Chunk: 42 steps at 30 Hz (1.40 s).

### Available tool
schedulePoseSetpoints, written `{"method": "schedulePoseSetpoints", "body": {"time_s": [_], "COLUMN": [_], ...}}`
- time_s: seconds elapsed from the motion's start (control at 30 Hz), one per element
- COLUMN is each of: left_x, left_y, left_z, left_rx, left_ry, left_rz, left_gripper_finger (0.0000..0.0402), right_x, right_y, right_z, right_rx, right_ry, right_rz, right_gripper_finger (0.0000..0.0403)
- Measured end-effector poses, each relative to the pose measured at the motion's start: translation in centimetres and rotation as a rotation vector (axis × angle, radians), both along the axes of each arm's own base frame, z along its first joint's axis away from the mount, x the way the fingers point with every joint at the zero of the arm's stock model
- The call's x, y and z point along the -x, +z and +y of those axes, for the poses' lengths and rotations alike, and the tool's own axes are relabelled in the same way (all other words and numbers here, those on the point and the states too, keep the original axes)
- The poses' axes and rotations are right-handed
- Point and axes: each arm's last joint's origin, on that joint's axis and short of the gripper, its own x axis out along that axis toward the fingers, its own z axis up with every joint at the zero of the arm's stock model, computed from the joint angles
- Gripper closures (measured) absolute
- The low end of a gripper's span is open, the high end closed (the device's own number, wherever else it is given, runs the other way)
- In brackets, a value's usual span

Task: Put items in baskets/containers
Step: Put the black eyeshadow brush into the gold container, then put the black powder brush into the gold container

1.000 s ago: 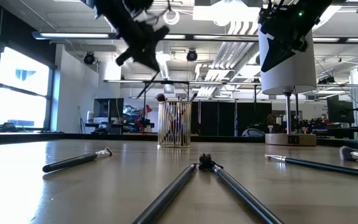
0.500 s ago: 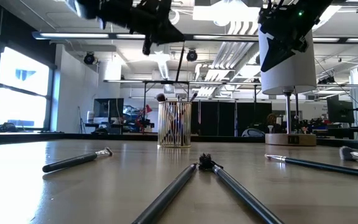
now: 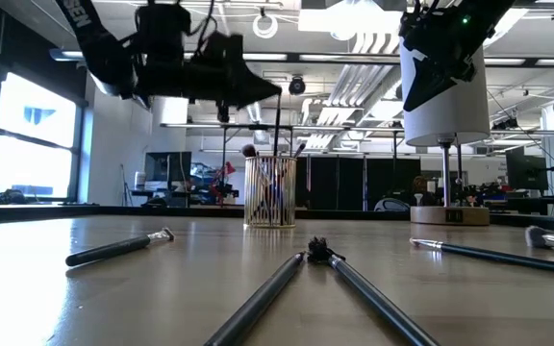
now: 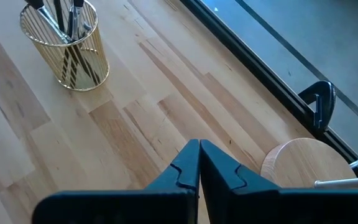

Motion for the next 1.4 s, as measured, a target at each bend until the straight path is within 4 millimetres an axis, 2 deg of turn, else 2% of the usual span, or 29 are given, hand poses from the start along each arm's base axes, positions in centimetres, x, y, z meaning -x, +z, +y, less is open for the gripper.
{"method": "schedulePoseSetpoints", "body": {"time_s": [0.17, 0.5, 0.63, 0.87, 0.97, 1.17, 1.3, 1.4], "left_x": [-0.4, -0.5, -0.5, -0.4, 0.0, 1.1, 2.7, 4.4], "left_y": [-1.3, -1.4, -1.6, -1.4, 0.3, 4.7, 8.1, 10.0], "left_z": [0.2, 0.1, -0.1, -0.2, -0.3, -0.8, -1.4, -1.9], "left_rx": [0.022, -0.008, -0.005, 0.000, -0.021, -0.015, 0.118, 0.215], "left_ry": [0.002, -0.022, -0.068, -0.109, -0.108, -0.124, -0.140, -0.129], "left_rz": [0.063, 0.082, 0.099, 0.094, 0.036, 0.029, 0.243, 0.472], "left_gripper_finger": [0.0401, 0.0396, 0.0359, 0.0261, 0.0238, 0.0232, 0.0232, 0.0238], "right_x": [0.0, 0.1, 0.0, -0.4, -0.5, -0.5, -0.7, -1.0], "right_y": [0.0, 0.1, 0.1, 0.4, 0.5, 0.4, 0.4, 0.1], "right_z": [0.0, -0.1, -0.1, -0.1, -0.1, 0.0, 0.1, 0.5], "right_rx": [0.001, 0.037, 0.042, 0.035, 0.031, -0.010, -0.079, -0.163], "right_ry": [-0.001, -0.037, -0.040, -0.031, -0.025, -0.010, -0.047, 0.005], "right_rz": [0.000, -0.001, -0.002, -0.057, -0.071, -0.083, -0.141, -0.143], "right_gripper_finger": [0.0400, 0.0400, 0.0397, 0.0401, 0.0399, 0.0398, 0.0401, 0.0401]}}
